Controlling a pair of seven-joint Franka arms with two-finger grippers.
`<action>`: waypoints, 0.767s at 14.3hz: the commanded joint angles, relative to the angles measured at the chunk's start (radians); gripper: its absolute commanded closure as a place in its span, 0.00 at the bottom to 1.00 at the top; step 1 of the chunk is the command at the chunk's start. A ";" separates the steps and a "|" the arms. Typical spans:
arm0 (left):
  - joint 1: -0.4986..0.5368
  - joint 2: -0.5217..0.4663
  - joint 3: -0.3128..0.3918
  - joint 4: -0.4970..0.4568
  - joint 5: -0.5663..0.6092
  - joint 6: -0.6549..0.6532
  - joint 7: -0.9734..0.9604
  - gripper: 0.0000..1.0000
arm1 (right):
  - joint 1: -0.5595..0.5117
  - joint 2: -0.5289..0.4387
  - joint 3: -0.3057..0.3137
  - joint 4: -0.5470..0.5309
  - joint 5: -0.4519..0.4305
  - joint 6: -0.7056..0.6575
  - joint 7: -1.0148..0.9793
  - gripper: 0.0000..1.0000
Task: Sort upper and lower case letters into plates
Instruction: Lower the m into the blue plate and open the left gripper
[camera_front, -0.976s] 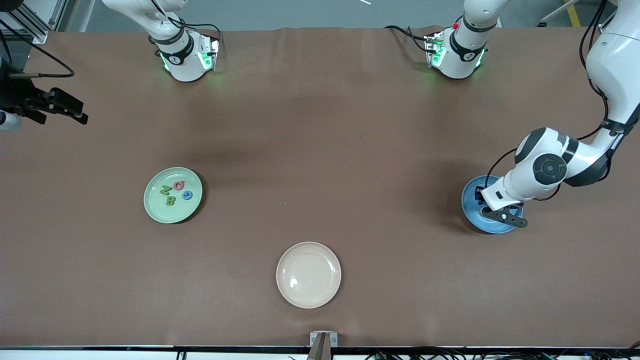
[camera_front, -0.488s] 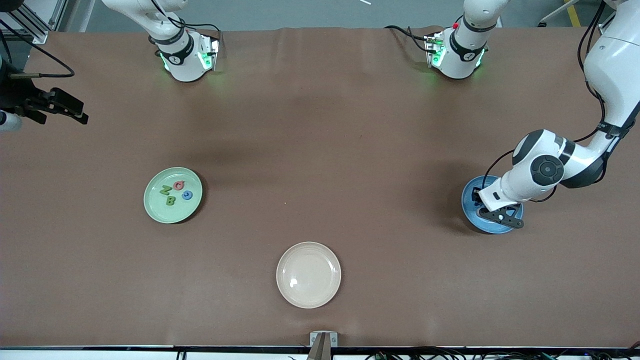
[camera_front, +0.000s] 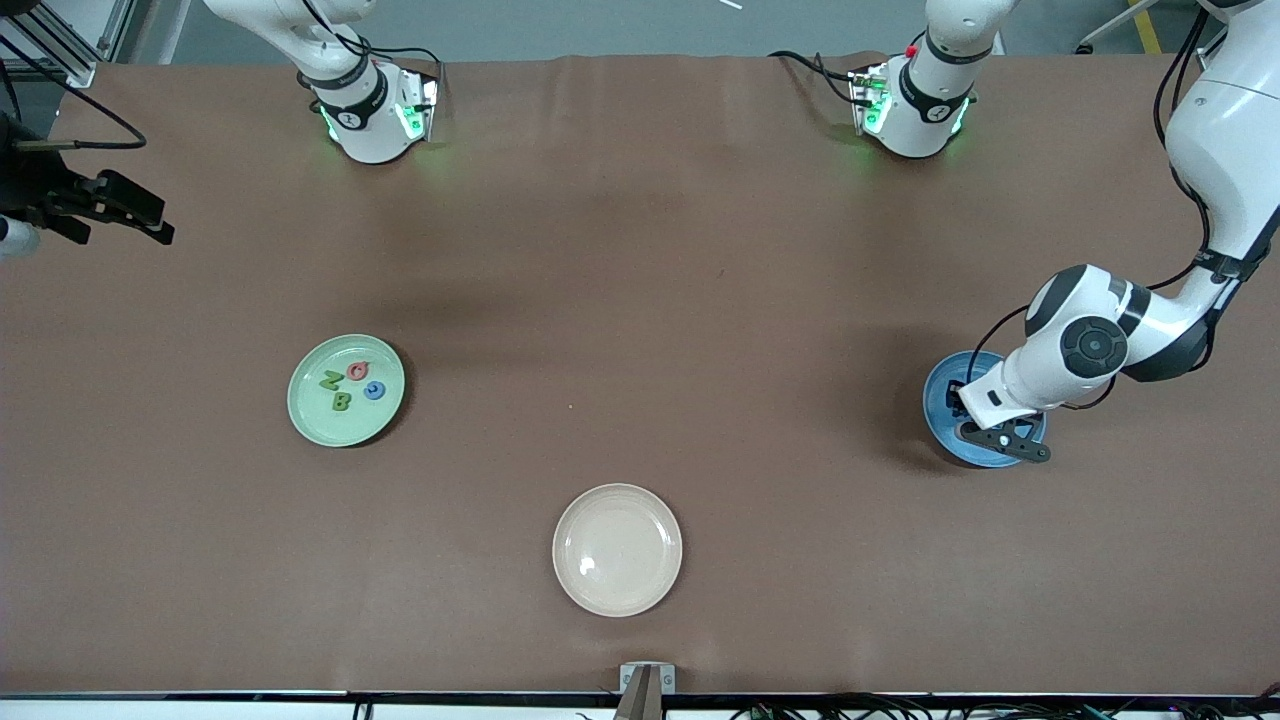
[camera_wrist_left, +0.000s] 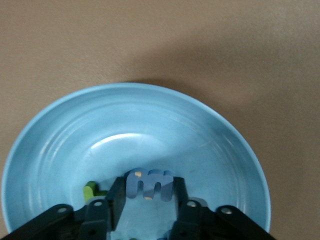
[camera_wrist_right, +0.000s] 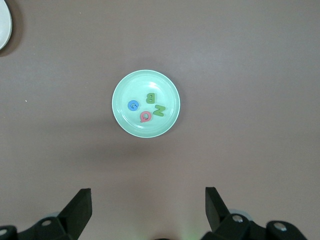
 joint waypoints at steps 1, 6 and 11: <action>0.009 -0.062 -0.022 -0.001 -0.002 -0.054 0.009 0.00 | -0.003 -0.043 -0.004 -0.048 -0.006 0.026 -0.012 0.00; 0.196 -0.067 -0.246 0.010 -0.062 -0.173 0.008 0.00 | -0.002 -0.042 -0.004 -0.049 -0.006 0.031 -0.012 0.00; 0.255 -0.211 -0.326 0.051 -0.303 -0.233 0.014 0.00 | -0.002 -0.040 -0.004 -0.061 -0.006 0.025 -0.012 0.00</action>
